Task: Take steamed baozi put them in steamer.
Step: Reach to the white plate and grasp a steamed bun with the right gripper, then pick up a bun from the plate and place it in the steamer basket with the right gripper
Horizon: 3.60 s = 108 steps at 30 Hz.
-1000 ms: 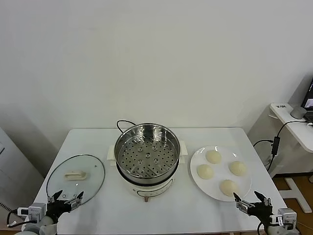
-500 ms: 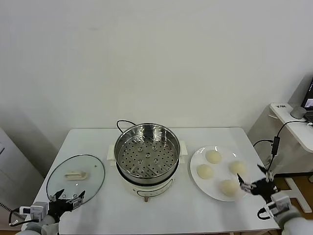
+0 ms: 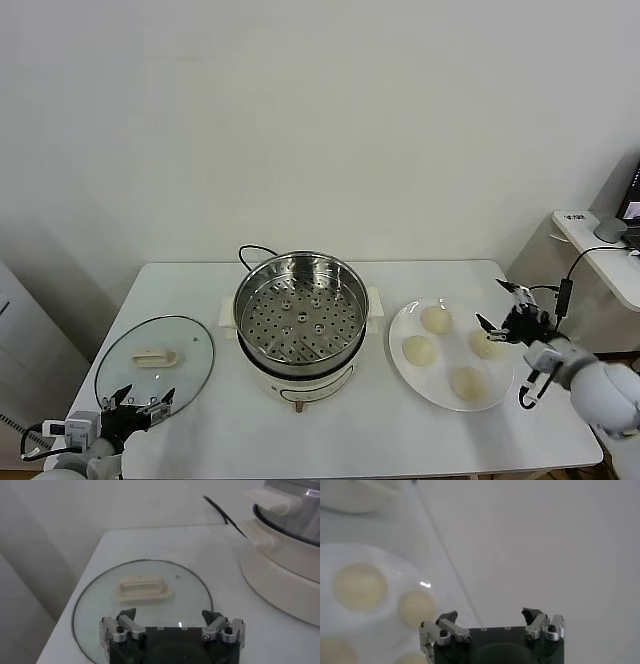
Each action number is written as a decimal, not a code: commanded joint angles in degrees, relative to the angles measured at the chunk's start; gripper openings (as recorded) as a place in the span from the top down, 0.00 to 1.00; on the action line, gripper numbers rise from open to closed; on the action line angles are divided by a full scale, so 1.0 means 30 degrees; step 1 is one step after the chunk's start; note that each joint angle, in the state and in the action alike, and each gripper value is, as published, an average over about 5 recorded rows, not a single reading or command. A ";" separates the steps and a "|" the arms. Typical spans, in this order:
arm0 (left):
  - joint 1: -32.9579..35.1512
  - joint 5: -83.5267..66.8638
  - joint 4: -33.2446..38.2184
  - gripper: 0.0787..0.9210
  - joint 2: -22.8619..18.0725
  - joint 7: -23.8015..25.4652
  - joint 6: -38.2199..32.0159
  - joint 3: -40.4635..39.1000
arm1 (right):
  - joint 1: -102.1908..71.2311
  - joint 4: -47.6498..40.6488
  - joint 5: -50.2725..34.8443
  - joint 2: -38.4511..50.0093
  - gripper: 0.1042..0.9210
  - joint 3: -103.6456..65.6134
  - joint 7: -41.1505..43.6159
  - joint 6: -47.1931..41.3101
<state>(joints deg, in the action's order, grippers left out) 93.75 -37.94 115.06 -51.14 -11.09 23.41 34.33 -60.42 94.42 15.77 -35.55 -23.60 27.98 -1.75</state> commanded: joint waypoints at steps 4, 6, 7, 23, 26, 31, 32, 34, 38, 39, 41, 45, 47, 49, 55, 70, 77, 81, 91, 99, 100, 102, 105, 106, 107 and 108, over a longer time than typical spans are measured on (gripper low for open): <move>-0.0098 0.0295 0.0022 0.12 -0.0157 0.0005 0.0156 0.0037 | 1.1206 -0.4499 -0.1702 0.2592 0.12 1.0376 0.6833 0.0725; -0.0122 0.0300 0.0075 0.12 -0.0194 0.0002 0.0200 0.0031 | 1.3219 -0.5106 -0.2730 0.2744 0.12 1.2703 0.7500 0.0747; -0.0141 0.0307 0.0096 0.12 -0.0208 -0.0001 0.0225 0.0023 | 1.4139 -0.5412 -0.3213 0.2777 0.12 1.3813 0.7801 0.0765; -0.0151 0.0556 0.0058 0.12 -0.0362 0.0002 0.0269 0.0069 | 2.1720 -1.1004 -0.4214 -0.0904 0.12 2.2715 1.0343 0.2240; -0.0161 0.0579 0.0087 0.12 -0.0374 0.0003 0.0274 0.0071 | 2.1783 -1.1705 -0.4182 -0.1742 0.12 2.3076 1.0446 0.2365; -0.0167 0.0579 0.0099 0.12 -0.0318 0.0007 0.0266 0.0098 | 2.1637 -1.2671 -0.3755 -0.2848 0.12 2.3248 1.0451 0.2546; -0.0167 0.0574 0.0097 0.12 -0.0312 0.0007 0.0260 0.0110 | 2.1578 -1.2836 -0.3573 -0.3046 0.12 2.3243 1.0438 0.2584; -0.0162 0.0561 0.0098 0.12 -0.0305 0.0009 0.0245 0.0130 | 2.1428 -1.3138 -0.3213 -0.3395 0.12 2.3177 1.0357 0.2648; -0.0135 0.0537 0.0104 0.12 -0.0277 0.0016 0.0212 0.0139 | 2.1066 -1.3800 -0.2394 -0.4068 0.12 2.2820 1.0113 0.2746; -0.0126 0.0532 0.0108 0.12 -0.0272 0.0017 0.0206 0.0139 | 2.0995 -1.3968 -0.2183 -0.4203 0.12 2.2728 1.0085 0.2779; -0.0104 0.0526 0.0129 0.12 -0.0261 0.0023 0.0192 0.0141 | 2.0899 -1.4254 -0.1893 -0.4410 0.12 2.2632 1.0084 0.2814; -0.0077 0.0520 0.0160 0.12 -0.0241 0.0035 0.0167 0.0146 | 2.0637 -1.4698 -0.1639 -0.4738 0.12 2.2495 1.0116 0.2793; -0.0079 0.0515 0.0153 0.12 -0.0231 0.0036 0.0162 0.0147 | 2.0482 -1.4893 -0.1493 -0.4877 0.12 2.2347 1.0143 0.2770; -0.0075 0.0512 0.0155 0.12 -0.0218 0.0036 0.0157 0.0149 | 2.0380 -1.5054 -0.1370 -0.4975 0.13 2.2182 1.0157 0.2740; -0.0037 0.0497 0.0214 0.12 -0.0194 0.0035 0.0147 0.0155 | 2.0264 -1.5274 -0.1273 -0.5118 0.24 2.1992 1.0266 0.2609; 0.0073 0.0494 0.0308 0.12 -0.0241 -0.0009 0.0167 0.0209 | 2.0407 -1.4721 -0.1769 -0.4891 0.51 2.2121 1.0473 0.2562; 0.0144 0.0527 0.0401 0.12 -0.0358 -0.0024 0.0203 0.0247 | 2.2955 -1.1954 -0.3444 -0.3421 0.55 2.4258 1.0532 0.2632; 0.0173 0.0521 0.0399 0.12 -0.0258 -0.0014 0.0151 0.0228 | 2.6297 -0.9767 -0.4878 -0.2642 0.55 2.6079 1.0791 0.3635; 0.0119 0.0668 0.0547 0.12 -0.0236 -0.0024 0.0217 0.0041 | 3.2004 -0.9534 -0.6493 -0.4912 0.54 2.8237 1.2283 0.8866; 0.0123 0.0690 0.0605 0.12 -0.0205 -0.0021 0.0201 -0.0005 | 3.2075 -1.1397 -0.6268 -0.8786 0.54 2.7514 1.2929 1.4925; 0.0119 0.0691 0.0610 0.12 -0.0204 -0.0021 0.0203 -0.0008 | 3.1972 -1.1580 -0.6094 -0.9269 0.54 2.7456 1.2913 1.5401; 0.0120 0.0692 0.0631 0.12 -0.0211 -0.0025 0.0205 -0.0017 | 3.1654 -1.1802 -0.5505 -1.0162 0.54 2.7308 1.2801 1.6160; 0.0152 0.0705 0.0659 0.12 -0.0217 -0.0027 0.0206 -0.0028 | 3.1155 -1.1780 -0.4525 -1.1147 0.54 2.7025 1.2587 1.6989; 0.0165 0.0712 0.0660 0.12 -0.0217 -0.0029 0.0205 -0.0029 | 3.1010 -1.1704 -0.4257 -1.1361 0.54 2.6944 1.2516 1.7128; 0.0179 0.0720 0.0659 0.12 -0.0216 -0.0031 0.0203 -0.0030 | 3.0864 -1.1605 -0.3990 -1.1545 0.54 2.6872 1.2465 1.7206; 0.0196 0.0726 0.0661 0.12 -0.0215 -0.0031 0.0199 -0.0029 | 3.0706 -1.1502 -0.3681 -1.1732 0.54 2.6801 1.2420 1.7252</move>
<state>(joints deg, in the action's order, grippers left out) 94.24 -35.87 117.03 -51.81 -11.17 24.00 34.29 30.84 60.74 1.01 -62.36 56.79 64.96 39.18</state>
